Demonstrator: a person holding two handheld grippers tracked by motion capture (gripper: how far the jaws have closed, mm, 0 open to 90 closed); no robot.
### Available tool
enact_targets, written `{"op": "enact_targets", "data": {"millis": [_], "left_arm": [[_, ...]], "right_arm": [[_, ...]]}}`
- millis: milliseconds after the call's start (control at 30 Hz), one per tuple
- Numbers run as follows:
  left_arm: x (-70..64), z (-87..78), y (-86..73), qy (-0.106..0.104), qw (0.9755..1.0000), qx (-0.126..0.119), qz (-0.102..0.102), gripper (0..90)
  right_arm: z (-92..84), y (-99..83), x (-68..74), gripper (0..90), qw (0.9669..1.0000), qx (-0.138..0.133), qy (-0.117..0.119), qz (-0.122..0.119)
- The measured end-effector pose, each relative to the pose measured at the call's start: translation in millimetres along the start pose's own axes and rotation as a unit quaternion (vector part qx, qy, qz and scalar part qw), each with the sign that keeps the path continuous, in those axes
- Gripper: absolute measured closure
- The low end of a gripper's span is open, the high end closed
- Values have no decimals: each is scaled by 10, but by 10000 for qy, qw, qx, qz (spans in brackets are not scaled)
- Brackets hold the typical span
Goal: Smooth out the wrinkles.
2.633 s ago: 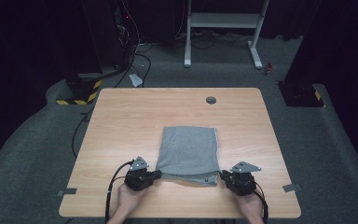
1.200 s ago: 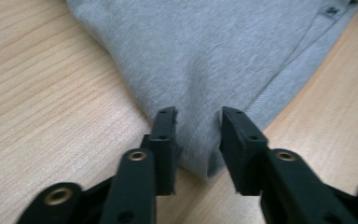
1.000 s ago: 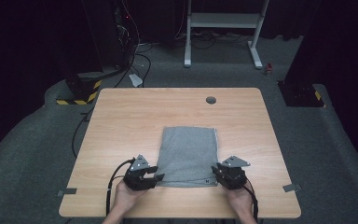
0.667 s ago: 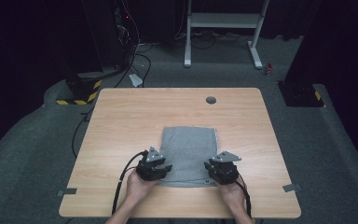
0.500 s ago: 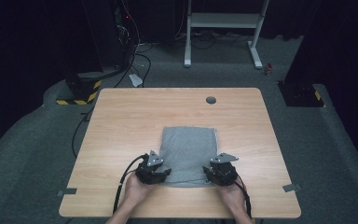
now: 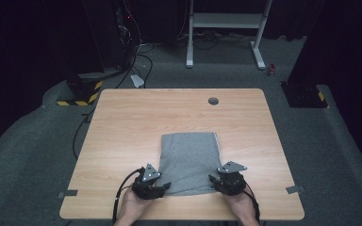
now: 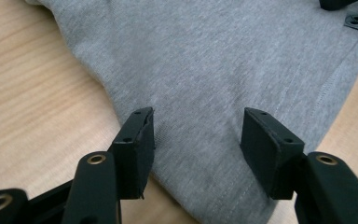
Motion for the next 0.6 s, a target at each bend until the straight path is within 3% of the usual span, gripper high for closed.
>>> {"op": "enact_targets", "data": {"millis": [133, 200, 300, 433, 600], "left_arm": [[-55, -41, 2, -150, 9997, 87, -175, 453], [-27, -63, 45, -162, 9995, -25, -278, 454], [97, -87, 171, -173, 9977, -254, -604, 449], [300, -81, 380, 97, 9973, -342, -641, 439], [688, 22, 602, 425, 9923, -368, -1105, 437]], "right_arm": [[-49, -29, 9, 561, 10000, 31, 78, -12], [-73, -23, 10, 565, 9999, 63, 116, 42], [-117, 43, -40, 600, 9998, -97, 134, 142], [-124, 196, -167, 633, 9990, -329, -18, 314], [-25, 419, -354, 638, 9969, -461, -218, 600]]}}
Point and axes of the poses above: each handheld gripper's, and its own axes: z roughly forward along the jaws, y roughly out of its top, x roughly to its left, the point moved 6 cm from there along z, roughly forward along the jaws, and after that the axes turned 9 degrees about -x, right-handed, at the moved point
